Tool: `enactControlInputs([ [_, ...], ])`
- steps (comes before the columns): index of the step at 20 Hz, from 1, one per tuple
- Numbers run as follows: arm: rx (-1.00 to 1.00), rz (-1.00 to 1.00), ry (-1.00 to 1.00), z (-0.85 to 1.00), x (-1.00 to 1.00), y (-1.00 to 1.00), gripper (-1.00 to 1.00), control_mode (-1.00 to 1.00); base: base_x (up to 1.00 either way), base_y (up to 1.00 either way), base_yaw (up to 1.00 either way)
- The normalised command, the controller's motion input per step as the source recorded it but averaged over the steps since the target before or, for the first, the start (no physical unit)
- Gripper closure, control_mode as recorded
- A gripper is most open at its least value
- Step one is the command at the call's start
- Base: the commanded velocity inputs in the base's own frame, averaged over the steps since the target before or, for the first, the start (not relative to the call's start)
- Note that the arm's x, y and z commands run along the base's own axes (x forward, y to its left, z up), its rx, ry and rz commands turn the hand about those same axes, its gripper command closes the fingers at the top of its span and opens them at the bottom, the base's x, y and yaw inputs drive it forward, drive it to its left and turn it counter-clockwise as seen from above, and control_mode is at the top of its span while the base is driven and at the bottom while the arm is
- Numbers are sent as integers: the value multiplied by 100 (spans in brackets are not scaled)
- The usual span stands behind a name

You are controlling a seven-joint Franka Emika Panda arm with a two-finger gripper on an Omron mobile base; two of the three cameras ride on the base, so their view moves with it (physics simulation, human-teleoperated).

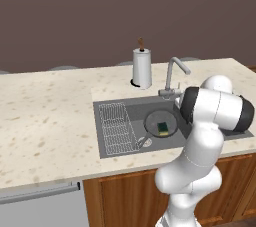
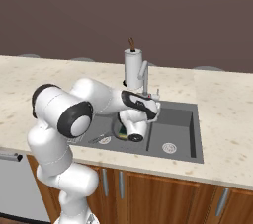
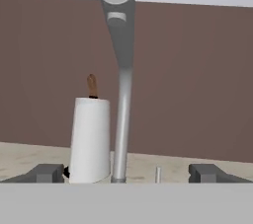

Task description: Pick the pan and sponge and place them into the sink. Then turn on the water.

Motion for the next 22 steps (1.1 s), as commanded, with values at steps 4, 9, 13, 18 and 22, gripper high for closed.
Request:
enactControlInputs([
  [4,0,4,-10,-2,0,-20,-100,-100,0,0,0],
  [9,0,1,-10,0,5,-31,-100,-100,0,0,0],
  [13,0,0,-9,0,14,-27,-100,-100,0,0,0],
  [18,0,0,-6,0,21,-16,-100,-100,0,0,0],
  [22,0,0,-3,0,18,-3,-100,-100,0,0,0],
])
